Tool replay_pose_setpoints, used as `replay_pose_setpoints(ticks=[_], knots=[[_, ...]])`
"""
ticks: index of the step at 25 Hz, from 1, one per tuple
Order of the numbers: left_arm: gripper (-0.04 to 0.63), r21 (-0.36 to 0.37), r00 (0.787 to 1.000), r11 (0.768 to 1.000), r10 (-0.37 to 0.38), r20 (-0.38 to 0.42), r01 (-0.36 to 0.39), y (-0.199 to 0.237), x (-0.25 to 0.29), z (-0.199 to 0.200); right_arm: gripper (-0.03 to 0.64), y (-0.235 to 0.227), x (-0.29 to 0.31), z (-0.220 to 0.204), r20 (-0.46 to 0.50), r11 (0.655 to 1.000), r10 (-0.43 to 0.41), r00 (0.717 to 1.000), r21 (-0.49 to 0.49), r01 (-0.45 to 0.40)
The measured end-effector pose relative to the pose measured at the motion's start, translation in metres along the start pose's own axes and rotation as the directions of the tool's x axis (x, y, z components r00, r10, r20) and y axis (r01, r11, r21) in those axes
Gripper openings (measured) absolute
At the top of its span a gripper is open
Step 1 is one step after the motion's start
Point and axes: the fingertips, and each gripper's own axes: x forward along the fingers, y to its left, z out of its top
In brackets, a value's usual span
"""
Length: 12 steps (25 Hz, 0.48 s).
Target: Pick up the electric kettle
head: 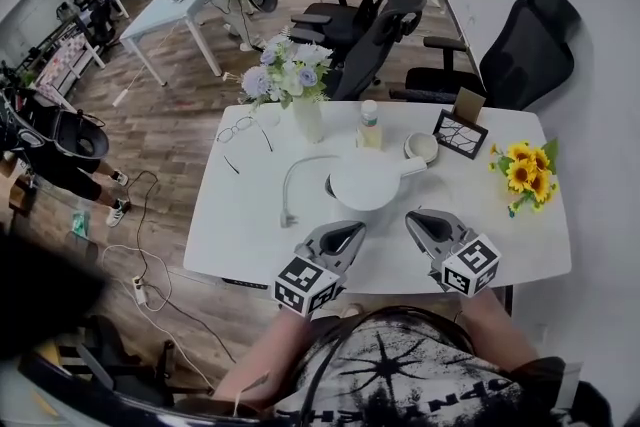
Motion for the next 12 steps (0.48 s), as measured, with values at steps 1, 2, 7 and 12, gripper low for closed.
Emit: replay_pose_setpoints(ticks=[1, 2, 7, 12], knots=[[0.009, 0.000, 1.000, 1.000, 0.000, 0.000, 0.000, -0.0006, -0.0007, 0.0004, 0.028, 0.0010, -0.0008, 0.0005, 0.000, 1.000, 0.000, 1.000, -0.001, 0.000], [0.009, 0.000, 1.000, 1.000, 0.000, 0.001, 0.000, -0.0013, -0.0015, 0.0008, 0.028, 0.0019, -0.0015, 0.0008, 0.000, 1.000, -0.001, 1.000, -0.003, 0.001], [0.009, 0.004, 1.000, 1.000, -0.002, 0.001, 0.002, -0.0035, -0.0028, 0.0000, 0.028, 0.0047, -0.0029, 0.0007, 0.001, 1.000, 0.000, 1.000, -0.010, 0.000], [0.009, 0.003, 1.000, 1.000, 0.001, -0.004, -0.001, -0.0033, -0.0081, -0.0030, 0.026, 0.0110, -0.0007, -0.0016, 0.000, 1.000, 0.006, 1.000, -0.006, -0.006]])
